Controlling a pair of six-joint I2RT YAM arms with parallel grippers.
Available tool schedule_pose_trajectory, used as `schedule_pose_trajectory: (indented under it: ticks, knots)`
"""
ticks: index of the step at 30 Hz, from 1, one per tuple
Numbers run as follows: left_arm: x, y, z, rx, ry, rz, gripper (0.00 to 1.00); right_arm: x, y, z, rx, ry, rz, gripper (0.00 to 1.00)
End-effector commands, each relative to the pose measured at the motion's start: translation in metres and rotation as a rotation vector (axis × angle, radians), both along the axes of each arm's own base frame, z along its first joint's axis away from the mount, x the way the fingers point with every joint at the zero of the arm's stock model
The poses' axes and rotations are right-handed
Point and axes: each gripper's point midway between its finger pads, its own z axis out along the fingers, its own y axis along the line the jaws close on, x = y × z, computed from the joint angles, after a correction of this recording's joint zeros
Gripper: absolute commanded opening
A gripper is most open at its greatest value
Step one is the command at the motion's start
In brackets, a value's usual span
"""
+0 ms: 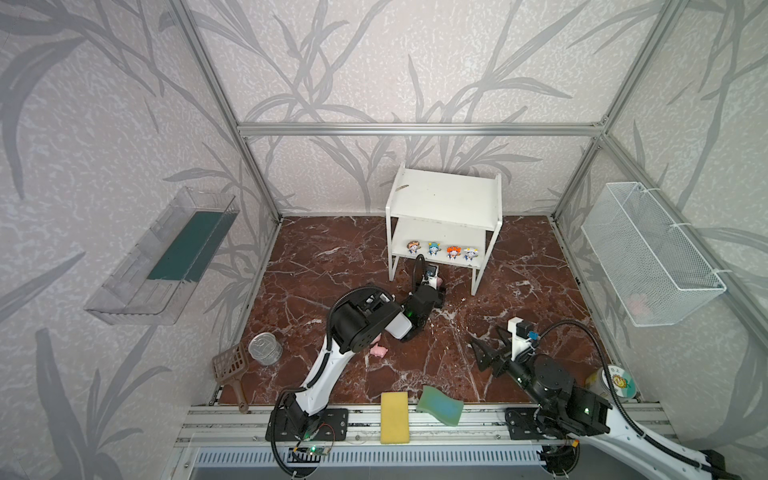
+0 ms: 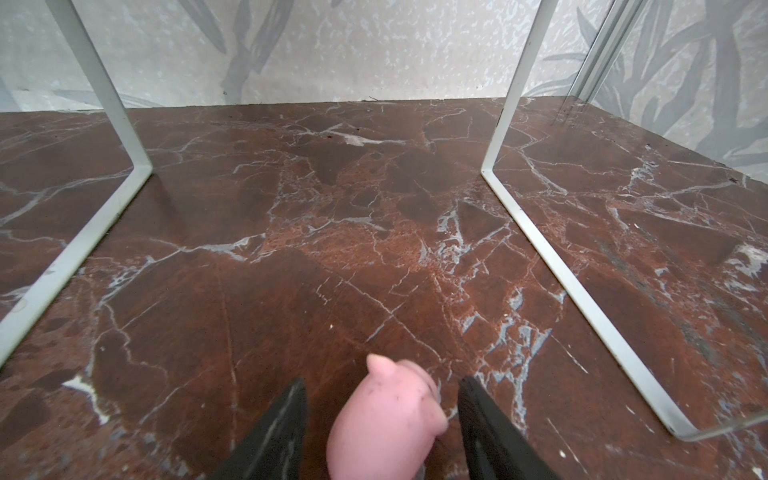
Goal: Place and organize the plastic toys onto the shelf
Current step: 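Close the left gripper on the pink pig beneath the shelf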
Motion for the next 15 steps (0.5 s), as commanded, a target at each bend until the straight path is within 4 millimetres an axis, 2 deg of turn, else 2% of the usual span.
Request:
schedule_pose_trajectory:
  ticks: [1,6,11,15]
  knots:
    - [0.0049,0.0012,0.0003,-0.015,0.014,0.044,0.53,-0.0003,-0.0037,-0.0258,-0.071,0.039,-0.009,0.99]
    - [0.0056,0.0028,-0.0005,-0.020,0.015,0.060,0.48,-0.0005,-0.0040,-0.0263,-0.072,0.041,-0.009,0.99]
    - [0.0059,0.0043,-0.0001,-0.027,0.012,0.069,0.28,-0.0009,-0.0041,-0.0265,-0.072,0.040,-0.007,0.99]
    - [0.0044,0.0036,0.0009,-0.035,0.005,0.060,0.27,-0.0011,-0.0037,-0.0265,-0.071,0.040,-0.005,0.99]
